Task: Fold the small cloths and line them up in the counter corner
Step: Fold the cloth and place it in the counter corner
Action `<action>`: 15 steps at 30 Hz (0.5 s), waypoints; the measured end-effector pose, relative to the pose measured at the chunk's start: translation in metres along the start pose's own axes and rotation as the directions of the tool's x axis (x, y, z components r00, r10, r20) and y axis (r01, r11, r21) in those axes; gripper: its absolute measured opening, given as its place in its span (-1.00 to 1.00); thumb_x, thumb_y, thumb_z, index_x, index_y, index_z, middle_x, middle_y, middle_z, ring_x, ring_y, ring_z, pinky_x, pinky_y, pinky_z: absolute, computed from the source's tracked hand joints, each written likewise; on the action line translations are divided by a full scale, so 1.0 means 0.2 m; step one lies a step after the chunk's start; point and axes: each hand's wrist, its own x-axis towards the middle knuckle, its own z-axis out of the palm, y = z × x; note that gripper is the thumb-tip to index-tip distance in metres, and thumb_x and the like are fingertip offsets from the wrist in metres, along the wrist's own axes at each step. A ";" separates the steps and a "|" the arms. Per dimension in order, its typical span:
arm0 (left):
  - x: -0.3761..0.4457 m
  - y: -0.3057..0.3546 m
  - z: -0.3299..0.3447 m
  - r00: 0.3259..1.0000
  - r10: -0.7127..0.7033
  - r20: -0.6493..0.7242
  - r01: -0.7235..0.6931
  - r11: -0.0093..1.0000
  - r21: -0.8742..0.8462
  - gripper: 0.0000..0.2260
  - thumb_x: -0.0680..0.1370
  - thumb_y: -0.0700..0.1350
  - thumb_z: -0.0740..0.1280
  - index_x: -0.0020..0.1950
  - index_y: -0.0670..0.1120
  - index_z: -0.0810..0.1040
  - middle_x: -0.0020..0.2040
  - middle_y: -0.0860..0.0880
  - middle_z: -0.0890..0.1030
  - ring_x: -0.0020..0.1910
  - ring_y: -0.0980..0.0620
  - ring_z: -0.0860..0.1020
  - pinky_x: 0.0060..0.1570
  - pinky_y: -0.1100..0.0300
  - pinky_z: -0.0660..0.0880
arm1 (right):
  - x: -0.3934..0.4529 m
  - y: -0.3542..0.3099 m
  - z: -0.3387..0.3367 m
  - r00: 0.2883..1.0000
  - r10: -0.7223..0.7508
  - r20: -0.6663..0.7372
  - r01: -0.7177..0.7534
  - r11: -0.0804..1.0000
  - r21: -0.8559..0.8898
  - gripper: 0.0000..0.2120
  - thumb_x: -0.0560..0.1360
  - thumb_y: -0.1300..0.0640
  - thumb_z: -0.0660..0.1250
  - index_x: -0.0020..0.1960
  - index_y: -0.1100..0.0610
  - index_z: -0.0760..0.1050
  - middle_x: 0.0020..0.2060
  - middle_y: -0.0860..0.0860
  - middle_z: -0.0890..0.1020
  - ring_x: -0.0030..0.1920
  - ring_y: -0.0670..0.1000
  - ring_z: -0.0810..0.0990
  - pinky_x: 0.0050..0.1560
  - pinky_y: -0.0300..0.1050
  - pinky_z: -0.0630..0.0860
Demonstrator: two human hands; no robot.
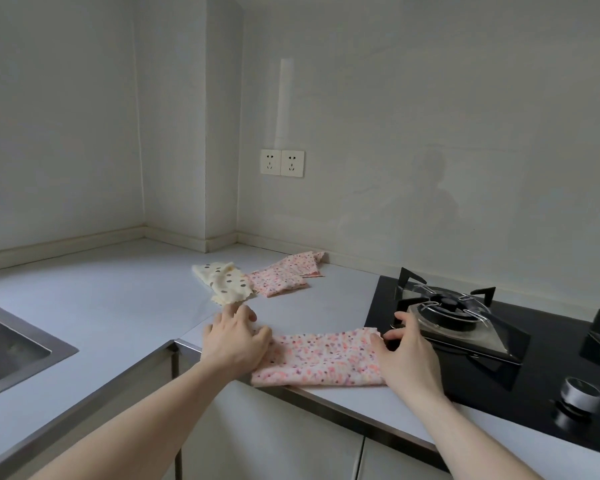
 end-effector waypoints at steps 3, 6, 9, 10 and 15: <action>-0.02 -0.02 0.04 1.000 -0.002 -0.018 0.002 0.999 0.043 -0.61 0.56 0.16 0.17 0.33 0.08 0.45 0.40 0.00 0.45 0.37 -0.04 0.40 0.38 0.05 0.26 | -0.02 0.02 0.01 1.000 -0.026 0.009 0.026 1.000 -0.016 -0.40 0.56 -0.06 0.40 0.51 0.04 0.28 0.07 -0.11 0.63 0.19 0.05 0.57 0.18 -0.02 0.48; -0.02 -0.01 0.04 1.000 -0.021 0.014 0.020 0.999 0.048 -0.60 0.56 0.16 0.16 0.37 0.08 0.43 0.44 0.01 0.44 0.44 -0.04 0.36 0.43 0.06 0.24 | -0.02 0.02 0.01 1.000 -0.026 0.015 0.027 0.998 -0.060 -0.42 0.57 -0.06 0.38 0.52 0.05 0.30 0.08 -0.12 0.63 0.24 0.06 0.53 0.21 -0.02 0.45; -0.01 0.00 0.03 0.997 -0.021 0.068 0.017 0.998 0.059 -0.57 0.58 0.14 0.15 0.43 0.08 0.39 0.49 0.01 0.41 0.49 -0.02 0.33 0.47 0.07 0.19 | -0.02 0.01 0.01 0.999 0.002 0.040 0.003 0.992 -0.124 -0.41 0.57 -0.12 0.36 0.52 0.06 0.34 0.06 -0.12 0.61 0.23 0.03 0.54 0.24 -0.02 0.47; 0.00 0.00 0.02 0.995 -0.025 0.096 0.020 0.998 0.056 -0.56 0.59 0.14 0.15 0.46 0.08 0.37 0.51 0.01 0.40 0.50 -0.02 0.31 0.49 0.07 0.17 | -0.01 0.00 0.00 0.996 0.044 0.074 -0.034 0.990 -0.135 -0.40 0.55 -0.16 0.36 0.51 0.04 0.36 0.07 -0.11 0.62 0.21 0.02 0.56 0.22 -0.04 0.48; 0.06 -0.03 -0.07 0.942 -0.037 0.333 0.025 0.999 0.040 -0.47 0.63 0.17 0.14 0.60 0.10 0.23 0.64 0.00 0.18 0.60 -0.07 0.15 0.55 -0.03 0.10 | 0.10 -0.05 -0.09 0.914 0.252 0.318 -0.214 0.965 -0.150 -0.48 0.45 -0.23 0.42 0.31 0.01 0.55 0.20 -0.05 0.64 0.19 0.03 0.59 0.20 -0.06 0.51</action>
